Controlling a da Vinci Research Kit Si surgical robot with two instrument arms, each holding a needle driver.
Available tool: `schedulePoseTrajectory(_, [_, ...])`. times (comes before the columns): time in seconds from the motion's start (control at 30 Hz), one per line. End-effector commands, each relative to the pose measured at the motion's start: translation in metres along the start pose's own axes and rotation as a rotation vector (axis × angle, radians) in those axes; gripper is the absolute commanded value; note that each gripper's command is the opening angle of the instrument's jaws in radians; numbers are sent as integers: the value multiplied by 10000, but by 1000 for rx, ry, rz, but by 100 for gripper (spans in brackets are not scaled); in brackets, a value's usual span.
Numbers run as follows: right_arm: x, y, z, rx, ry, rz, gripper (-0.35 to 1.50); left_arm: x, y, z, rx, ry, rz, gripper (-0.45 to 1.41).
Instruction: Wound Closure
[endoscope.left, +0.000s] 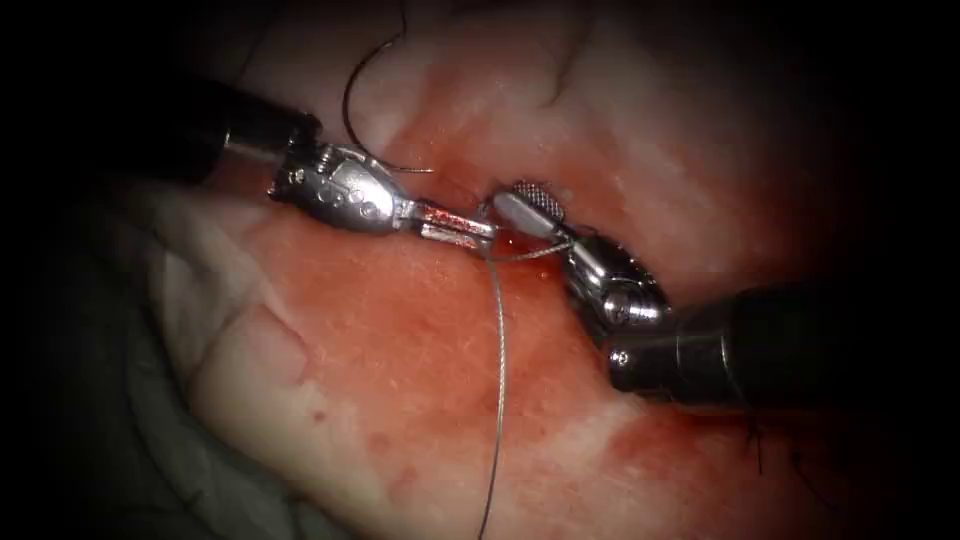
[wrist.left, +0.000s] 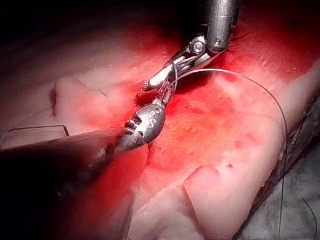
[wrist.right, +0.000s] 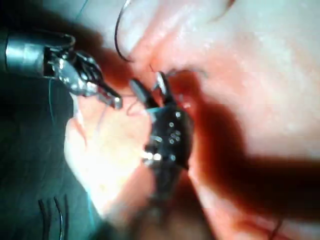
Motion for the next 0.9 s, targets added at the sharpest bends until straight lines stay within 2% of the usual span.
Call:
schedulePoseTrajectory(0.03, [-4, 1, 4, -7, 7, 42, 29, -5, 2, 5, -1, 1, 1, -45])
schedulePoseTrajectory(0.3, [-7, 13, 5, -75, 65, 177, 39, -6, 3, 4, -2, 1, -4, -45])
schedulePoseTrajectory(0.37, [-11, 22, 7, -87, 87, 227, 54, -7, 4, 3, -3, 1, -3, -45])
schedulePoseTrajectory(0.4, [-14, 29, 7, -93, 98, 263, 71, -7, 5, 4, -3, 1, -9, -45])
schedulePoseTrajectory(0.53, [-17, 42, 7, -108, 142, 365, 83, -7, 5, 2, -4, 2, -8, -45])
schedulePoseTrajectory(0.67, [-23, 52, 9, -117, 171, 463, 109, -7, 6, 1, -5, 3, -8, -45])
schedulePoseTrajectory(0.77, [-23, 58, 11, -112, 176, 512, 121, -7, 7, 0, -7, 3, -7, -45])
schedulePoseTrajectory(0.9, [-23, 62, 19, -110, 191, 544, 125, -6, 8, -1, -8, 4, -7, -45])
